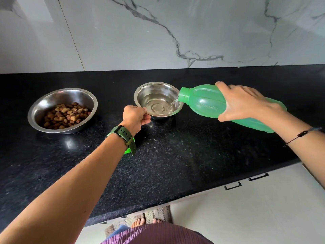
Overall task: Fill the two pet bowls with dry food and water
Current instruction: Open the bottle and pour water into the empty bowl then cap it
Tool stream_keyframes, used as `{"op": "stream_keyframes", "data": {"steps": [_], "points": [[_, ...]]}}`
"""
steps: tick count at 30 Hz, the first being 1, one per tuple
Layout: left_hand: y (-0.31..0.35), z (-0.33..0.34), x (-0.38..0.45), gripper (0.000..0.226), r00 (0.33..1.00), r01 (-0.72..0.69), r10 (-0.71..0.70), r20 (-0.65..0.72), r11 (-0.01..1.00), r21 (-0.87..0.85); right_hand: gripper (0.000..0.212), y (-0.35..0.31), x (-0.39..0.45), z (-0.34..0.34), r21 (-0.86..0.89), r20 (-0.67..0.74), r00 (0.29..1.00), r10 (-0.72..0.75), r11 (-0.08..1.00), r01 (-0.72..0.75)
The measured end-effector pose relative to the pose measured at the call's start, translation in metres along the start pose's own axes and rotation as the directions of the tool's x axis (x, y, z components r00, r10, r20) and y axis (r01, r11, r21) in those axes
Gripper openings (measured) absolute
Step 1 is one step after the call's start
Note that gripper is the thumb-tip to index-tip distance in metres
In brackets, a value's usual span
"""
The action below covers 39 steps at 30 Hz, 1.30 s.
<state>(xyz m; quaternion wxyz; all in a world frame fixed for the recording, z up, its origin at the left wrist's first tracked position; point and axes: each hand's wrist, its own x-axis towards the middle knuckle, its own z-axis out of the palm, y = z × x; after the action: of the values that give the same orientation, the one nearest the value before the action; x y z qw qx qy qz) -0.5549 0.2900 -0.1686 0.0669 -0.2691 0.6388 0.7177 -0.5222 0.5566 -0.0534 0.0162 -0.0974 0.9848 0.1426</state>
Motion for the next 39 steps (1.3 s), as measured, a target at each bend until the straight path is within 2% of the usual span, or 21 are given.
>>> {"op": "stream_keyframes", "data": {"steps": [5, 7, 9, 13, 31, 35, 39], "points": [[0.0, 0.0, -0.001, 0.002, 1.0, -0.003, 0.003, 0.001, 1.0, 0.007, 0.097, 0.0, 0.0, -0.002, -0.002, 0.005, 1.0, -0.008, 1.0, 0.008], [0.0, 0.0, -0.001, 0.014, 1.0, -0.008, 0.008, 0.001, 1.0, 0.014, 0.097, 0.0, -0.001, -0.002, -0.01, 0.006, 1.0, -0.007, 1.0, 0.007], [0.0, 0.0, 0.0, 0.017, 1.0, -0.009, 0.009, 0.0, 1.0, 0.017, 0.098, 0.0, 0.0, -0.002, -0.015, 0.006, 1.0, -0.005, 1.0, 0.005], [-0.001, 0.0, 0.0, 0.002, 1.0, -0.004, 0.004, -0.001, 1.0, 0.005, 0.097, 0.0, 0.0, -0.003, -0.023, 0.008, 1.0, -0.005, 1.0, 0.005], [0.0, 0.0, 0.001, 0.01, 1.0, 0.001, -0.001, 0.003, 1.0, 0.007, 0.098, -0.003, 0.0, -0.01, -0.077, -0.023, 0.999, -0.025, 0.997, 0.023], [0.001, -0.001, -0.001, 0.002, 1.0, 0.003, -0.003, 0.012, 1.0, 0.011, 0.098, -0.004, 0.002, -0.012, -0.083, -0.03, 0.999, -0.031, 0.996, 0.028], [0.002, -0.002, -0.001, 0.015, 1.0, 0.008, -0.008, 0.011, 1.0, 0.022, 0.097, -0.005, 0.003, -0.014, -0.088, -0.031, 0.999, -0.028, 0.996, 0.025]]}}
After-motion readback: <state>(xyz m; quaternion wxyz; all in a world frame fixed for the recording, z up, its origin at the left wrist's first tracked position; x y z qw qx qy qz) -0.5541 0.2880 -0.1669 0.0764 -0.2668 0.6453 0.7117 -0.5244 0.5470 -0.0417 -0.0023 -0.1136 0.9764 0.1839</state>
